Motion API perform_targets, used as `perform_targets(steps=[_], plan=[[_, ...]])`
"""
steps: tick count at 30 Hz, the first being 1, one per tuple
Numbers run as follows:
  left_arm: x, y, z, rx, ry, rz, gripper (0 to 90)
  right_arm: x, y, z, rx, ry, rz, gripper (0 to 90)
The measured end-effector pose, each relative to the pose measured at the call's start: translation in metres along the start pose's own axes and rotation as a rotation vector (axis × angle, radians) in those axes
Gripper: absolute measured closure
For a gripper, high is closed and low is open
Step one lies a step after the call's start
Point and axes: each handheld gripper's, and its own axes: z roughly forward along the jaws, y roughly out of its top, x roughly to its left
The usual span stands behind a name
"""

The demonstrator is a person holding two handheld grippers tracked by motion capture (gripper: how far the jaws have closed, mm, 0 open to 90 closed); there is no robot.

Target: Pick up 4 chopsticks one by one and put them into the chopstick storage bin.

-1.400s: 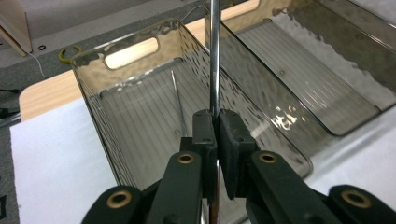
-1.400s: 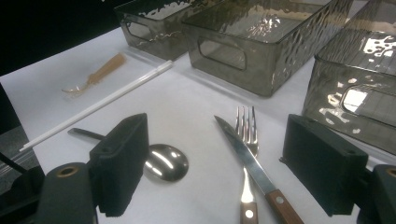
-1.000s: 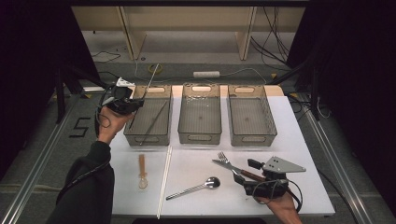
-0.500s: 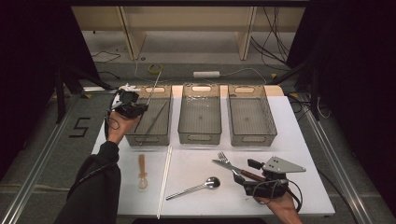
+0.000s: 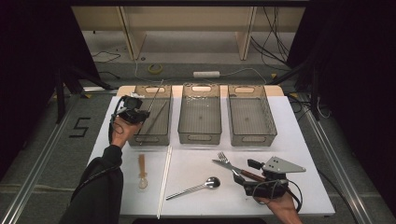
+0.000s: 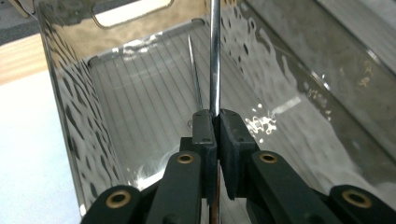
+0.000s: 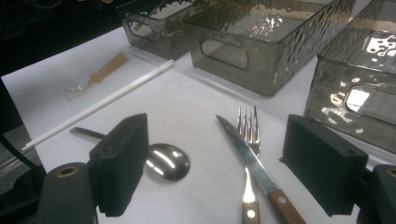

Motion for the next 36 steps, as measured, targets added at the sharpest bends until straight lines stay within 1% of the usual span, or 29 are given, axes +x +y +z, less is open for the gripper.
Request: perform_targets(steps=[6, 14, 16, 18, 20, 21, 24, 25, 26, 29, 31, 32, 33, 34, 35, 36], plan=[[0.000, -0.004, 0.006, 0.027, 0.002, -0.011, 84.2, 0.000, 0.000, 0.000, 0.000, -0.001, 0.000, 23.7], [-0.001, -0.008, 0.012, 0.047, 0.004, -0.037, 82.8, 0.000, 0.000, 0.000, 0.001, 0.000, -0.001, 23.8], [-0.001, -0.008, 0.012, 0.041, 0.001, -0.051, 79.3, 0.000, 0.000, 0.000, 0.001, 0.000, 0.000, 23.7], [-0.001, -0.008, 0.010, 0.047, 0.000, -0.054, 74.7, 0.000, 0.000, 0.000, 0.000, 0.000, 0.000, 23.7], [-0.001, -0.007, 0.008, 0.047, -0.003, -0.076, 69.2, 0.000, 0.000, 0.000, 0.001, 0.000, 0.000, 23.7], [0.000, -0.007, 0.006, 0.045, -0.007, -0.091, 67.2, 0.000, 0.000, 0.000, 0.001, -0.001, 0.000, 23.7], [-0.001, -0.008, -0.003, 0.059, 0.002, -0.107, 58.2, 0.000, 0.000, 0.000, -0.001, 0.000, 0.002, 23.7], [-0.002, -0.008, -0.008, 0.061, 0.000, -0.121, 55.3, 0.000, 0.000, 0.000, -0.001, -0.001, 0.002, 23.7], [-0.002, -0.009, -0.012, 0.059, -0.008, -0.135, 52.9, 0.000, 0.000, 0.000, 0.001, -0.002, 0.003, 23.7], [-0.007, -0.013, -0.027, 0.055, -0.027, -0.159, 46.7, 0.000, 0.000, 0.000, 0.001, -0.001, 0.001, 23.7], [-0.011, -0.015, -0.035, 0.057, -0.032, -0.164, 43.5, 0.000, 0.000, 0.000, 0.002, -0.002, 0.002, 23.8], [-0.014, -0.015, -0.039, 0.073, -0.023, -0.154, 41.8, 0.000, 0.000, 0.000, 0.003, -0.002, 0.001, 23.7], [-0.017, -0.016, -0.044, 0.078, -0.011, -0.143, 39.6, 0.000, 0.000, 0.000, 0.001, -0.003, 0.002, 23.8], [-0.021, -0.018, -0.052, 0.059, -0.009, -0.145, 38.6, 0.000, 0.000, 0.000, 0.001, -0.004, 0.001, 23.7], [-0.023, -0.019, -0.056, 0.062, -0.012, -0.143, 37.6, 0.000, 0.000, 0.000, 0.002, -0.006, -0.001, 23.7], [-0.026, -0.022, -0.062, 0.068, -0.021, -0.151, 35.5, 0.000, 0.000, -0.001, -0.001, -0.006, -0.002, 23.7]])
